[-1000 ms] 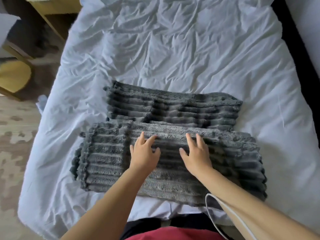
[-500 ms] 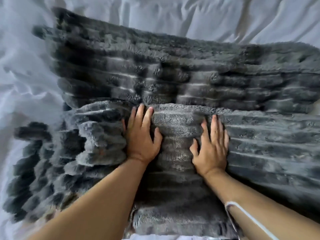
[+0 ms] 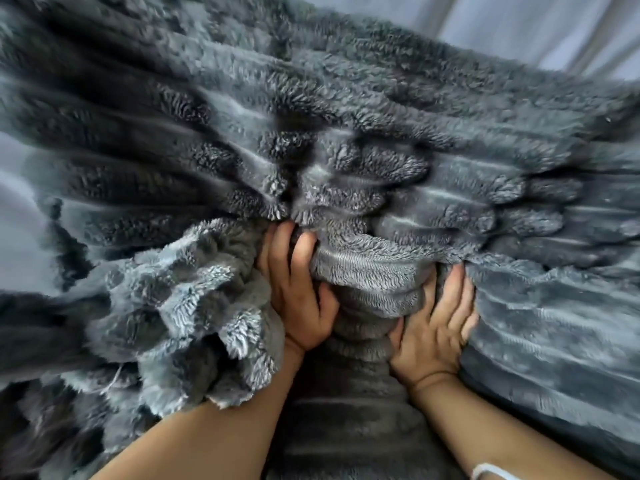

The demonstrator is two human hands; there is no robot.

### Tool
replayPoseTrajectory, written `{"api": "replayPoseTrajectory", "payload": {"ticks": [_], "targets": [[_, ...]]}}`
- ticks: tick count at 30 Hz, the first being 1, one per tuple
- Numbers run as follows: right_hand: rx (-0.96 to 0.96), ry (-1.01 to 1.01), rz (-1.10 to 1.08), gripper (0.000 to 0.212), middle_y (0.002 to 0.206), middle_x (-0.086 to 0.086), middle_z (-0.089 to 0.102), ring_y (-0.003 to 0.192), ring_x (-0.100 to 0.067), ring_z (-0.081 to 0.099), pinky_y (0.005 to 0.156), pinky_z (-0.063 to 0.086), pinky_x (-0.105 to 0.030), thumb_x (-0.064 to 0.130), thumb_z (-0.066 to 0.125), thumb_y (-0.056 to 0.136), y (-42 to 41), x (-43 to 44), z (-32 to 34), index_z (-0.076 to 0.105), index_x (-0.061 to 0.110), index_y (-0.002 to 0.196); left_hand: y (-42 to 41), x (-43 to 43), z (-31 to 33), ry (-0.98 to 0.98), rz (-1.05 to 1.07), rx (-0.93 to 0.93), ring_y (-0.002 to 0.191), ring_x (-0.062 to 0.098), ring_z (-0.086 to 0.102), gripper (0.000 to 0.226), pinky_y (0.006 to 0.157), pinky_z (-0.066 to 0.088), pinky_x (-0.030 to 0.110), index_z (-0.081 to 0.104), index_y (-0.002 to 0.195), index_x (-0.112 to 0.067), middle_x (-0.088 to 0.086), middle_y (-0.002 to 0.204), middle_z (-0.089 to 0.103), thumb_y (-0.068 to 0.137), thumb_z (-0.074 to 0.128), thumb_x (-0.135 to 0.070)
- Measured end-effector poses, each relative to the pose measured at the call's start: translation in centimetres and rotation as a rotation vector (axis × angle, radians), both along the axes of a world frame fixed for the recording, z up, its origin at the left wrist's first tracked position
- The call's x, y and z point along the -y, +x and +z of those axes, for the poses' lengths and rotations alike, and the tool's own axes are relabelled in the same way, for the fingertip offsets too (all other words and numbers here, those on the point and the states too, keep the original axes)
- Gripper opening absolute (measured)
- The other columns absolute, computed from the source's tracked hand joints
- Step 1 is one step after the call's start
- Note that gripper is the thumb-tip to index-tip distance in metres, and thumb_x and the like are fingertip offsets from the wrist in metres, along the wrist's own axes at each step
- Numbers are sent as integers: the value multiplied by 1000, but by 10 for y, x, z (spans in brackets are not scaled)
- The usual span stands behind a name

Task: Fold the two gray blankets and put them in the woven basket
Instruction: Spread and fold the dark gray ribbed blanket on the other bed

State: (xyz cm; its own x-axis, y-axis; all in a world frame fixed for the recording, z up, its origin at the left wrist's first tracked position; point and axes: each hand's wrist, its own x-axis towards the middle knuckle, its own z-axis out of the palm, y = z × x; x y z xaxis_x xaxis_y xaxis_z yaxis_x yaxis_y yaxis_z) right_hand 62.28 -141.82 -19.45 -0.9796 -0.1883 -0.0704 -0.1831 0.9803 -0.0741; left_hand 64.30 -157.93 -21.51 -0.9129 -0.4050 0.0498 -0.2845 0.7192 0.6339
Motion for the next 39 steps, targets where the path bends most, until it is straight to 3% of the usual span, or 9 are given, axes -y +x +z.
{"api": "replayPoseTrajectory", "payload": {"ticks": [6,11,16,19,24,26,30,34,39], "targets": [[130,73,0,63,126,-28,56,115,-37,39,95,27,-47,34,44,68,-7,4,42,57,0,119,-7,6,51,76,-3,146,119,41,42,53,106,28,45,51,119,0,31,124,52,74,43,-27],[207,-157,-136,27,104,-15,54,101,-37,49,87,36,-42,6,60,70,-97,36,95,63,8,97,-13,30,109,222,-11,327,124,25,46,37,106,21,16,63,117,-7,5,128,55,81,64,-15],[291,-268,103,86,148,-13,33,134,-30,34,111,30,-38,49,71,76,-200,112,117,32,13,143,3,70,148,602,438,211,58,-4,57,28,56,38,5,67,79,-23,-18,67,68,86,49,-3],[708,-192,132,101,152,-9,33,132,-28,40,104,36,-33,53,75,72,-212,152,127,22,13,149,12,92,161,1107,801,125,63,12,68,24,63,53,19,64,85,-16,0,64,70,90,43,-4],[640,-290,472,18,54,7,55,49,-2,45,40,33,-15,22,70,62,-153,186,200,56,17,71,9,129,172,1617,900,180,99,27,68,48,81,54,44,59,115,-11,13,112,69,94,42,-51],[769,-294,736,18,59,8,59,55,-3,52,45,39,-16,21,61,58,-94,171,212,57,19,76,2,136,181,1680,818,78,105,30,66,65,90,52,45,62,120,-9,16,116,67,90,38,-63],[1124,49,741,80,101,-5,68,81,-26,63,59,53,-33,2,52,79,-4,127,198,30,41,145,5,134,203,1563,764,58,69,12,66,53,81,56,28,59,127,-27,4,82,62,96,29,-58],[1074,29,653,79,114,-5,60,94,-32,61,79,55,-42,6,49,82,4,124,179,24,45,146,14,129,229,1421,631,274,104,38,64,90,100,43,57,62,118,-4,21,113,66,73,47,-80],[856,99,904,47,139,-9,26,116,-32,33,96,40,-43,11,52,81,-7,150,198,57,29,124,17,120,241,885,659,385,130,26,43,135,108,36,46,6,151,-30,6,149,35,43,74,-74]]}}
